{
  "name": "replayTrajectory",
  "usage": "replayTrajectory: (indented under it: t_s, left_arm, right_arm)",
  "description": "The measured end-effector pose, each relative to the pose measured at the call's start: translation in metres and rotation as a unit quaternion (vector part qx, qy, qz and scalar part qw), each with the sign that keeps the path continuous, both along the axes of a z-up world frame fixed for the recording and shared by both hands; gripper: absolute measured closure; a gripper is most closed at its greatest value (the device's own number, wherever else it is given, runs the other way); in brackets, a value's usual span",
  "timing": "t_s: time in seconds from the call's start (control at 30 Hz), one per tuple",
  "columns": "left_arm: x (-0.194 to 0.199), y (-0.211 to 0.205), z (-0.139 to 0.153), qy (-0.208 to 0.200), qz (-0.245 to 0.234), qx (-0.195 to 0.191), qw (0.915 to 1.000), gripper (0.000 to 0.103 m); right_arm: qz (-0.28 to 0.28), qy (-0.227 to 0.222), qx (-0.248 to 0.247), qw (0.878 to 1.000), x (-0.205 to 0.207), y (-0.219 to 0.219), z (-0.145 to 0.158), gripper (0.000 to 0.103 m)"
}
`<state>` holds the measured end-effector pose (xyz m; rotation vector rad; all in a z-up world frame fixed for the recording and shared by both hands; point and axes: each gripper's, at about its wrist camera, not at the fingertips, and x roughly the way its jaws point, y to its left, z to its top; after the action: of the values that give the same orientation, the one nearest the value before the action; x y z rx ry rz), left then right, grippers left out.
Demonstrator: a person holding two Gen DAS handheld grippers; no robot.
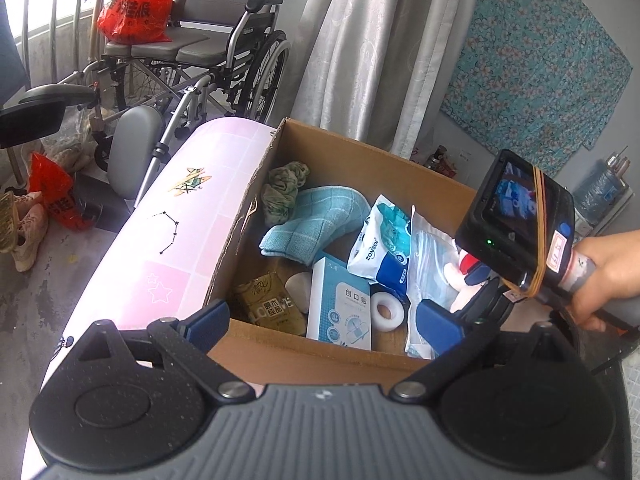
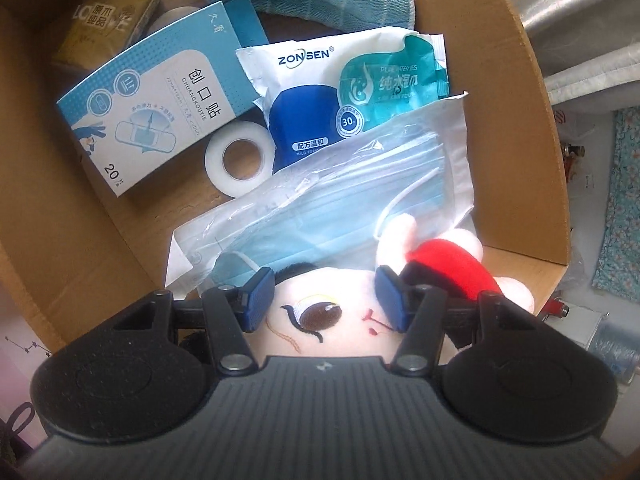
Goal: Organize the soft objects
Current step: 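Open both tools to release the plush doll in the box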
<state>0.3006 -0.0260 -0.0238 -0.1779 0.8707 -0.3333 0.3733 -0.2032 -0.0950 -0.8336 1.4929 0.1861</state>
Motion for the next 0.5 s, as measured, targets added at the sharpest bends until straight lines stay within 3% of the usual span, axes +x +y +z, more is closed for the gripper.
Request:
replayTrajectory:
  t_s: [0.1,0.23,0.33,0.5]
  left_arm:
    - [0.000,0.001,0.001,0.001,0.002,0.003,1.0000,0.003]
    - [-0.004,-0.001,0.003,-0.004,0.001,0.017,0.9998,0.003]
    - [-0.008,-0.003,0.005,-0.009,0.000,0.029,0.9996,0.003]
    - [-0.015,-0.004,0.012,-0.018,0.000,0.038,0.9991,0.003]
  right_arm:
    - [0.004,-0.008,-0.002,1.000,-0.004,0.006,-0.005,0.037]
    - [-0.032,-0.050,0.054,0.997,-0.009,-0.002,0.017,0.031]
    - [-0.072,-0.080,0.117,0.987,-0.019,-0.015,0.045,0.028]
    - [-0.103,-0.128,0.169,0.972,-0.048,-0.029,0.078,0.027]
